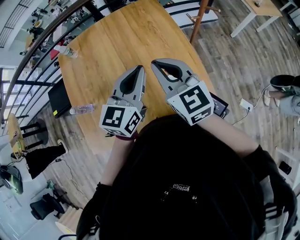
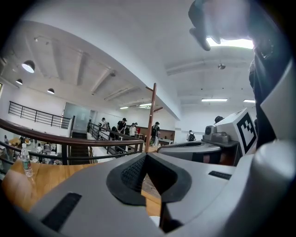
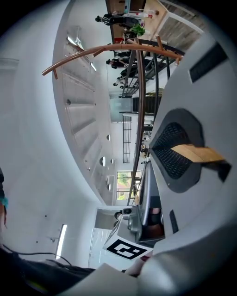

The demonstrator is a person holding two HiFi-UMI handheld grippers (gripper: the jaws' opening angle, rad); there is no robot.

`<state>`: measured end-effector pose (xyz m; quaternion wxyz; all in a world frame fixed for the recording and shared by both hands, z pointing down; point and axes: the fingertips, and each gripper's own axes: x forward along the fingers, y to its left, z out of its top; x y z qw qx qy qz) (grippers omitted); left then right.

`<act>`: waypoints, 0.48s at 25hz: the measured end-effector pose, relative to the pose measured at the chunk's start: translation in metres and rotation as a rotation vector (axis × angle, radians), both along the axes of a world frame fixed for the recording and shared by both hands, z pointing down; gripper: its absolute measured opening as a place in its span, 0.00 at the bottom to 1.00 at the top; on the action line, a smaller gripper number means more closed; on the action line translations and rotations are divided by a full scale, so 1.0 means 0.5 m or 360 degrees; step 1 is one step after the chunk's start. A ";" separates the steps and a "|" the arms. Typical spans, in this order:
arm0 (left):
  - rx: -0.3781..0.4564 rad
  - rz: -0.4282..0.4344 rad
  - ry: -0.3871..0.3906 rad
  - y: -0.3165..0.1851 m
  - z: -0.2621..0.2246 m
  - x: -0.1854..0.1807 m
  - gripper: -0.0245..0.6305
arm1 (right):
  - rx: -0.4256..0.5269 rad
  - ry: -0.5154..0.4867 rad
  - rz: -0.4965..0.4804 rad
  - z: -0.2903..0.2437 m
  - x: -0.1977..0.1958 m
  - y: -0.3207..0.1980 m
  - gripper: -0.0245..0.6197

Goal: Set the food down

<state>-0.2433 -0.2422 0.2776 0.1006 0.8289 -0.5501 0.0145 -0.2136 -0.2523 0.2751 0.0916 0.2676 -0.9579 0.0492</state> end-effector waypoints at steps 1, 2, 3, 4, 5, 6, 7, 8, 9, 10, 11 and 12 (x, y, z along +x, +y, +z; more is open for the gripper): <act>0.0002 0.0009 0.0001 0.003 -0.003 0.002 0.04 | -0.0006 -0.0004 -0.0011 -0.004 -0.005 0.009 0.07; 0.0001 0.0019 0.0003 0.008 -0.005 0.003 0.04 | -0.0009 0.0000 -0.0018 -0.006 -0.009 0.019 0.07; -0.0002 0.0027 0.0005 0.014 -0.008 0.003 0.04 | -0.0010 0.0013 -0.0021 -0.006 -0.011 0.028 0.07; -0.0004 0.0032 0.0006 0.019 -0.011 0.003 0.04 | -0.0011 0.0028 -0.0021 -0.005 -0.011 0.033 0.07; -0.0005 0.0034 0.0005 0.022 -0.012 0.004 0.04 | -0.0016 0.0040 -0.0020 -0.002 -0.008 0.036 0.07; -0.0007 0.0036 0.0001 0.023 -0.011 0.010 0.04 | -0.0023 0.0047 -0.0019 0.002 0.001 0.036 0.07; -0.0009 0.0037 -0.0005 0.021 -0.005 0.020 0.04 | -0.0027 0.0052 -0.0017 0.009 0.013 0.032 0.07; -0.0011 0.0035 -0.0013 0.013 0.004 0.030 0.04 | -0.0028 0.0055 -0.0017 0.020 0.026 0.023 0.07; -0.0014 0.0028 -0.0024 0.000 0.017 0.034 0.04 | -0.0029 0.0056 -0.0021 0.036 0.034 0.007 0.07; -0.0019 0.0014 -0.0038 -0.020 0.034 0.028 0.04 | -0.0032 0.0052 -0.0032 0.058 0.031 -0.015 0.07; -0.0026 -0.0004 -0.0054 -0.044 0.056 0.007 0.04 | -0.0041 0.0041 -0.0049 0.083 0.012 -0.042 0.07; -0.0034 -0.0016 -0.0065 -0.072 0.083 -0.023 0.04 | -0.0051 0.0031 -0.0065 0.109 -0.016 -0.070 0.07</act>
